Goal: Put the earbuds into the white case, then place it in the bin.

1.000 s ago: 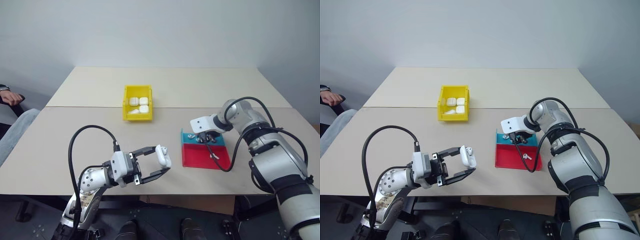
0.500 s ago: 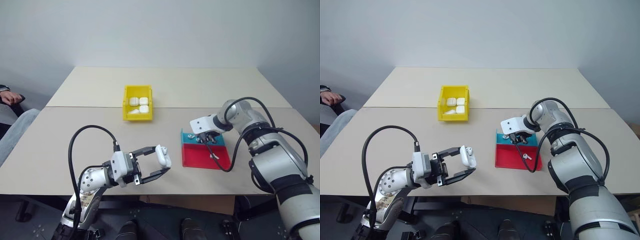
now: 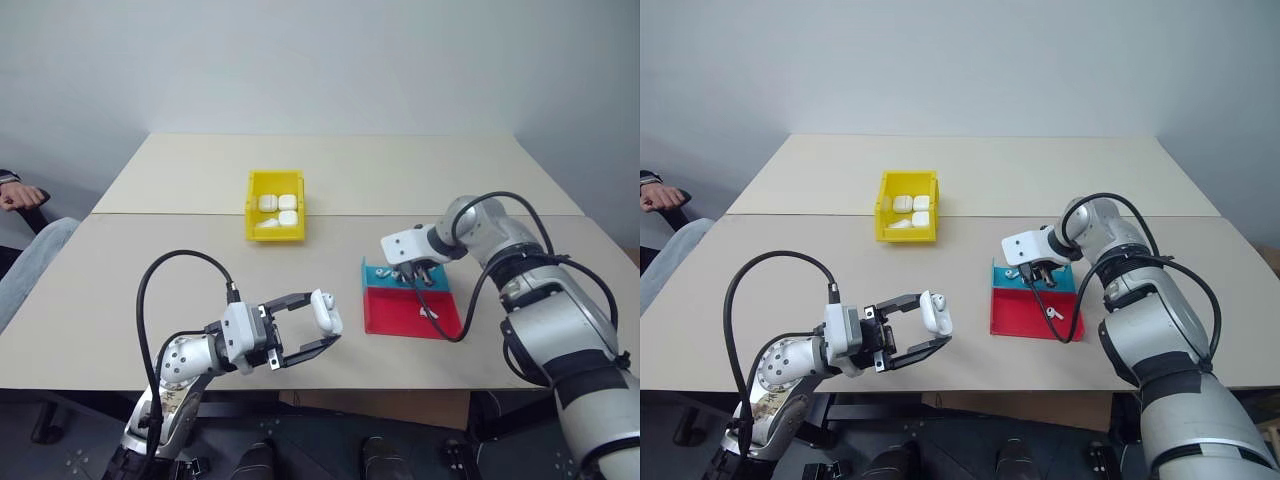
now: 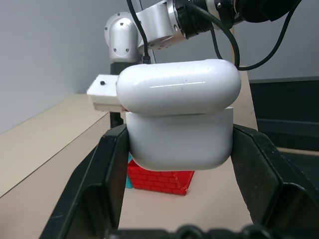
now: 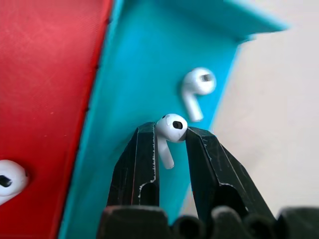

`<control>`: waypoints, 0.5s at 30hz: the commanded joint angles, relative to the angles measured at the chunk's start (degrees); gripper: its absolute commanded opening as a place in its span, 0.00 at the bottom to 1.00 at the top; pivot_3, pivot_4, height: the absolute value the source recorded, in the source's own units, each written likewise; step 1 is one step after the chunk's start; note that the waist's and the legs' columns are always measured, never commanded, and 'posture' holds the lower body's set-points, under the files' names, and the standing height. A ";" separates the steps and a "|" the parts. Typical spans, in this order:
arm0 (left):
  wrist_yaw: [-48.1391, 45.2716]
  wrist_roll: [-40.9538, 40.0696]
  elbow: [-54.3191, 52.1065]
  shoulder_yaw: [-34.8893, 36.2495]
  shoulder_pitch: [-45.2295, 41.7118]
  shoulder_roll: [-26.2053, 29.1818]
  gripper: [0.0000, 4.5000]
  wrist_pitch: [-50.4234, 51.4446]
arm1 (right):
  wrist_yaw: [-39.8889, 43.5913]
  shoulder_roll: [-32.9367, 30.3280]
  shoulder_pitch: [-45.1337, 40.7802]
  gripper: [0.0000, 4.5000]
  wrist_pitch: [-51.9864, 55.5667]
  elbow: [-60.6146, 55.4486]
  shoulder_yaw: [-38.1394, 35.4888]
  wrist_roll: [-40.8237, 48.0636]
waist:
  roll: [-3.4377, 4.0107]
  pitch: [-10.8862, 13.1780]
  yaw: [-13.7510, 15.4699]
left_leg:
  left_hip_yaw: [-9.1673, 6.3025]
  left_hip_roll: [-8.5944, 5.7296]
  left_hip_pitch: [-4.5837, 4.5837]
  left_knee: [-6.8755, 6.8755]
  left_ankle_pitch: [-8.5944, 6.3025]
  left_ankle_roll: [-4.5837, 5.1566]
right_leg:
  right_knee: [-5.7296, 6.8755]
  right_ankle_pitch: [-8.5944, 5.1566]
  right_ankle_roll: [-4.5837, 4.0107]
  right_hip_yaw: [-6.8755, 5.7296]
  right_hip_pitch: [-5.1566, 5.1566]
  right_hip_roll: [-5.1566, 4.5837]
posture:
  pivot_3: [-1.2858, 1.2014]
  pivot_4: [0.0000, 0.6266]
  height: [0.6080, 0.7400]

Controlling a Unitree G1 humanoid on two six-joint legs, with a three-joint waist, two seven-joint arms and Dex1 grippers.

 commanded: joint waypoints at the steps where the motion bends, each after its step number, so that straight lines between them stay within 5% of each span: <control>1: 0.98 -2.36 -3.40 0.59 -1.92 -0.88 0.62 0.12 | 3.84 -3.85 2.82 0.17 9.39 -16.13 -8.29 8.85 | 0.00 0.00 0.10 | 0.00 0.00 0.00 0.00 0.00 0.00 | 0.00 0.00 0.00 0.00 0.00 0.00 | 0.52 0.24 1.00; 9: 2.07 -3.63 -3.28 -0.36 -5.42 -3.04 0.62 1.70 | 2.94 -10.27 25.15 0.17 45.94 -69.51 -33.20 39.35 | -0.01 0.00 2.13 | 0.00 0.00 -0.01 0.10 0.00 0.00 | -0.02 -0.17 0.08 0.00 0.08 0.00 | 0.52 0.24 1.00; 15: 1.08 -4.54 -2.02 -1.15 -8.57 -4.05 0.62 2.46 | -8.64 -7.44 36.09 0.17 65.58 -91.67 -48.98 69.01 | -0.03 -0.03 2.81 | -0.01 0.03 0.00 0.55 -0.01 -0.01 | -0.01 -0.15 0.06 0.01 0.25 0.00 | 0.52 0.24 1.00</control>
